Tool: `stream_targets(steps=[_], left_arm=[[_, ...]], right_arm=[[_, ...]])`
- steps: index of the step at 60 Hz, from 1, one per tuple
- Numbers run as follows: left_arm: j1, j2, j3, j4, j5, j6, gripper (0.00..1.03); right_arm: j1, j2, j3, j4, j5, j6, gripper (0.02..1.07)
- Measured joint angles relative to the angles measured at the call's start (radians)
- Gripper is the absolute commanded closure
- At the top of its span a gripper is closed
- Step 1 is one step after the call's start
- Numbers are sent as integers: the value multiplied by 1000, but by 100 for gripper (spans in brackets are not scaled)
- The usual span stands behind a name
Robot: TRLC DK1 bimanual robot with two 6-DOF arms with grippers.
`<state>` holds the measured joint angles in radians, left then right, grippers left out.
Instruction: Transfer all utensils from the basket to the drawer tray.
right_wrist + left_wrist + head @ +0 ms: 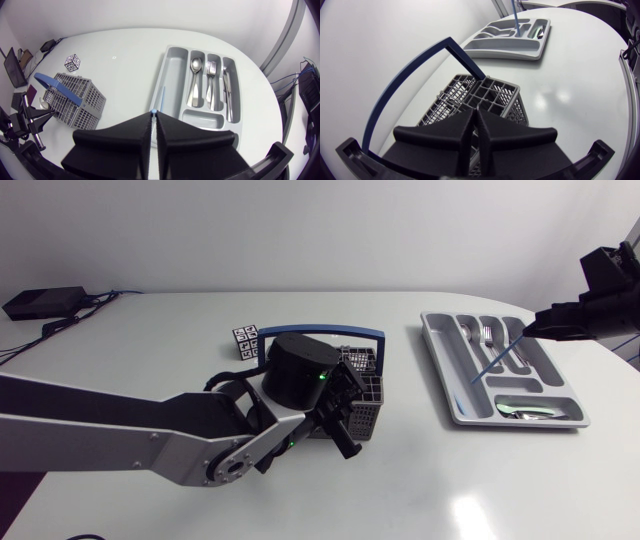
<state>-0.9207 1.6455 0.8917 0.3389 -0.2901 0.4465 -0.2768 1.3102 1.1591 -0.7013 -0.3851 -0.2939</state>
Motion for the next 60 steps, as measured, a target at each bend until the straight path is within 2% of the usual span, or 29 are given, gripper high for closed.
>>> stream_targets(steps=[25, 39, 60], left_arm=[[5, -76, 0, 0, 0, 5, 100], [6, -140, 0, 10, 0, 56, 100], [6, -260, -16, 22, -4, 82, 100]], right_arm=[[60, 310, 209, -102, 82, -7, 100], [74, 468, 344, -169, 110, -7, 100], [91, 732, 570, -168, 110, 14, 99]])
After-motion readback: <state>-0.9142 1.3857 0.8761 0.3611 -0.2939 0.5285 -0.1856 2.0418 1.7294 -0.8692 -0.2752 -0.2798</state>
